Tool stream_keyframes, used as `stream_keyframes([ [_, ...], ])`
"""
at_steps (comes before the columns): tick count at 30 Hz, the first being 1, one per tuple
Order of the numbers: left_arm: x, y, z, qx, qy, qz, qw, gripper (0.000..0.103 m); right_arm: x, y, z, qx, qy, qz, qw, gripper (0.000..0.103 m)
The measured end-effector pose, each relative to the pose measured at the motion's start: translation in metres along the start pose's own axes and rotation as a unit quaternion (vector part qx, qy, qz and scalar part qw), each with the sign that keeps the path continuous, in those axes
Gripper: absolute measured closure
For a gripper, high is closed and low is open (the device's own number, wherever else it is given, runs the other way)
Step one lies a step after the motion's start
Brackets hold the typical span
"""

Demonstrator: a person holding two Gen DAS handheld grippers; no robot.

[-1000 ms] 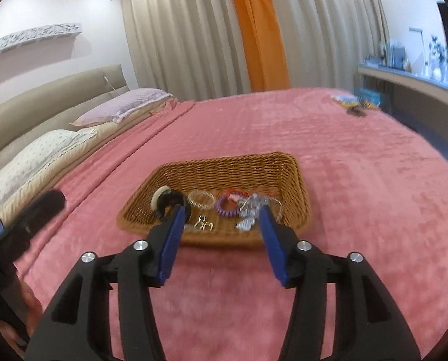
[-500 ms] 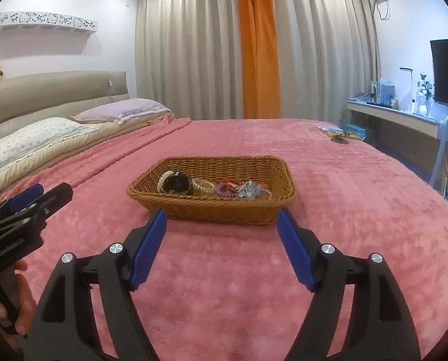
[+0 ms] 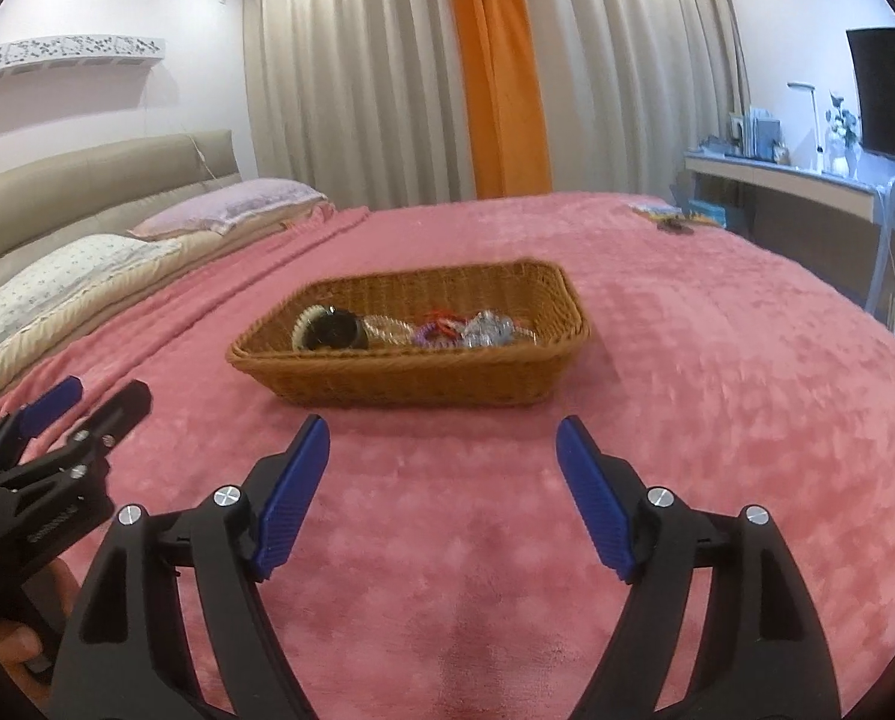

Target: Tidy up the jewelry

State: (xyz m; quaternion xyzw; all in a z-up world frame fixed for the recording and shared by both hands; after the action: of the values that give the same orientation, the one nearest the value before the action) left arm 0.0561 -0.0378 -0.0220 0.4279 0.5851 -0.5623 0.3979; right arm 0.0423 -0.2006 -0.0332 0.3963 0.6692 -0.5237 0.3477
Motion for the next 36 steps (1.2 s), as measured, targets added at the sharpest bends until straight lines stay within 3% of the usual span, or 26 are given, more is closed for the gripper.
stream_keyframes([
  [12, 0.001, 0.001, 0.004, -0.004, 0.004, -0.002, 1.0, 0.008, 0.002, 0.003, -0.002, 0.009, -0.012, -0.003, 1.0, 0.029],
  [36, 0.004, 0.002, 0.003, -0.004, 0.006, -0.007, 1.0, 0.008, 0.004, 0.003, -0.003, 0.008, -0.012, -0.006, 1.0, 0.029],
])
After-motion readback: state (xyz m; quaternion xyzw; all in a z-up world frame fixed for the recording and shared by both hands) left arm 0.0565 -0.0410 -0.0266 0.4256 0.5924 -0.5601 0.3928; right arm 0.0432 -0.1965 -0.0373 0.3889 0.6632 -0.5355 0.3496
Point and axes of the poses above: each gripper's, at about its wrist camera, not at the fingertips, and y roughly the way its jaws point, z to its right, x to its underside, the point moved 6 cm from there along y, roughly the way its jaws point, and after that the axes turned 6 degrees about -x, right-handed, at the moved point
